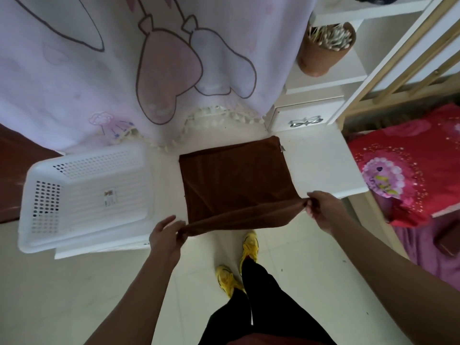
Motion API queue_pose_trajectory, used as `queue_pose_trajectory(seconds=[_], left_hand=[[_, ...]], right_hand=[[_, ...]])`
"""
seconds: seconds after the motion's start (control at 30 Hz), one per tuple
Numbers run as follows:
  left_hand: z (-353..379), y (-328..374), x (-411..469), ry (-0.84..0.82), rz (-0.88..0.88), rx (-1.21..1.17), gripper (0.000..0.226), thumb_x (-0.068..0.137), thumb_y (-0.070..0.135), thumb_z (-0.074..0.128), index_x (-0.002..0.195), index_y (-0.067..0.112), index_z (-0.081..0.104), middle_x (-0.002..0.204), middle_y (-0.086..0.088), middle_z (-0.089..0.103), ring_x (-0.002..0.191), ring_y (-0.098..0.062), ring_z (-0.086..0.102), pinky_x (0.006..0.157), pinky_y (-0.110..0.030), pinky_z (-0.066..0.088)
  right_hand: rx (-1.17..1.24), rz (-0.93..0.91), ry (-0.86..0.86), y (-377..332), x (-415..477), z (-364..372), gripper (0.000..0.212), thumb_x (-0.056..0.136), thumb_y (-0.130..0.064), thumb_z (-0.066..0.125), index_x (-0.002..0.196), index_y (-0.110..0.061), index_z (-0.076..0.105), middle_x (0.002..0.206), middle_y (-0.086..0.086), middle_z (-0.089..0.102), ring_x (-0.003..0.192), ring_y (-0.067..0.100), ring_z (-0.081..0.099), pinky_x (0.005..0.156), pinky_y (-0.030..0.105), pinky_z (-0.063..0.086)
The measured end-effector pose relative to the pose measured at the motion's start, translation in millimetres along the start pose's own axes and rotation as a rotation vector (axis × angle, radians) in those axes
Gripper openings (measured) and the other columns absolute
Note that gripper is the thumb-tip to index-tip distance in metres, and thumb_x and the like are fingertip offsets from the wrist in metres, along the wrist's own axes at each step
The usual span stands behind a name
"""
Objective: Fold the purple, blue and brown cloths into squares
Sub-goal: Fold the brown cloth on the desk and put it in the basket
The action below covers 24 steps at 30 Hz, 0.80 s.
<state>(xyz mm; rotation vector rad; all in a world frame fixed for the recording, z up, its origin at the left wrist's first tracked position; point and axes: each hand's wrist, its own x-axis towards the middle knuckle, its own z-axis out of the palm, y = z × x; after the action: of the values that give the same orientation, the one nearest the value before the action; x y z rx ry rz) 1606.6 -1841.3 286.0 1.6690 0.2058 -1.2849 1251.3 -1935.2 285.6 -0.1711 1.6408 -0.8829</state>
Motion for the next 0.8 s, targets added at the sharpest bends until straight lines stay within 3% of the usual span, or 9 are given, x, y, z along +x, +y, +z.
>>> queue_pose_trajectory(seconds=[0.13,0.27,0.47,0.53,0.67,0.73,0.8], left_hand=[[32.4,43.1,7.3,-0.058,0.050,-0.060,0.021,0.081,-0.010,0.063,0.095,0.006,0.066,0.091,-0.015,0.067,0.075,-0.022,0.065,0.050,-0.019,0.051],[61.7,75.7,26.1,-0.053,0.045,-0.087,0.017,0.082,-0.012,0.061,0.089,0.002,0.066,0.093,-0.018,0.065,0.084,-0.025,0.065,0.054,-0.020,0.053],[87.6,95.3,57.5,0.002,0.000,-0.062,0.024,0.085,-0.013,0.055,0.107,-0.004,0.061,0.091,-0.019,0.061,0.084,-0.025,0.063,0.061,-0.024,0.053],[92.1,94.4,64.9,0.035,-0.018,-0.038,0.021,0.085,-0.013,0.055,0.103,-0.004,0.062,0.096,-0.019,0.061,0.084,-0.025,0.064,0.063,-0.025,0.053],[97.0,90.6,76.1,0.083,-0.050,-0.004,0.015,0.085,-0.011,0.058,0.091,0.000,0.064,0.107,-0.022,0.061,0.096,-0.028,0.065,0.062,-0.024,0.054],[98.3,89.7,77.9,0.091,-0.056,0.003,0.015,0.085,-0.010,0.058,0.092,0.001,0.064,0.110,-0.022,0.061,0.100,-0.029,0.065,0.063,-0.024,0.055],[100.2,89.8,78.4,0.103,-0.060,0.006,0.015,0.085,-0.010,0.058,0.094,0.000,0.064,0.110,-0.022,0.061,0.101,-0.029,0.065,0.063,-0.024,0.055]], right_hand=[[0.094,0.047,-0.044,-39.5,5.0,29.5,0.016,0.084,0.001,0.065,0.071,-0.002,0.059,0.052,0.008,0.058,0.040,0.010,0.057,0.042,0.019,0.051],[-0.064,0.054,-0.020,-69.0,26.3,65.1,0.016,0.082,-0.005,0.069,0.071,-0.010,0.058,0.061,0.004,0.052,0.041,0.008,0.056,0.040,0.019,0.048],[-0.258,0.086,-0.052,-86.4,58.0,103.3,0.008,0.084,-0.011,0.068,0.079,-0.011,0.062,0.065,0.002,0.055,0.055,0.014,0.056,0.048,0.024,0.049],[-0.308,0.069,-0.035,-81.2,65.5,108.0,0.005,0.085,-0.011,0.067,0.087,-0.008,0.065,0.075,0.006,0.061,0.062,0.019,0.059,0.052,0.028,0.050],[-0.487,0.003,0.090,-56.8,74.3,103.7,0.021,0.084,-0.019,0.070,0.075,-0.003,0.061,0.080,0.017,0.065,0.058,0.027,0.060,0.054,0.032,0.055],[-0.566,0.016,0.081,-51.6,71.7,102.1,0.031,0.078,-0.027,0.078,0.078,-0.001,0.061,0.077,0.016,0.066,0.054,0.025,0.061,0.047,0.028,0.054],[-0.598,0.075,0.039,-54.0,67.9,104.8,0.034,0.072,-0.025,0.083,0.078,-0.002,0.059,0.068,0.013,0.061,0.045,0.019,0.054,0.037,0.020,0.042]])
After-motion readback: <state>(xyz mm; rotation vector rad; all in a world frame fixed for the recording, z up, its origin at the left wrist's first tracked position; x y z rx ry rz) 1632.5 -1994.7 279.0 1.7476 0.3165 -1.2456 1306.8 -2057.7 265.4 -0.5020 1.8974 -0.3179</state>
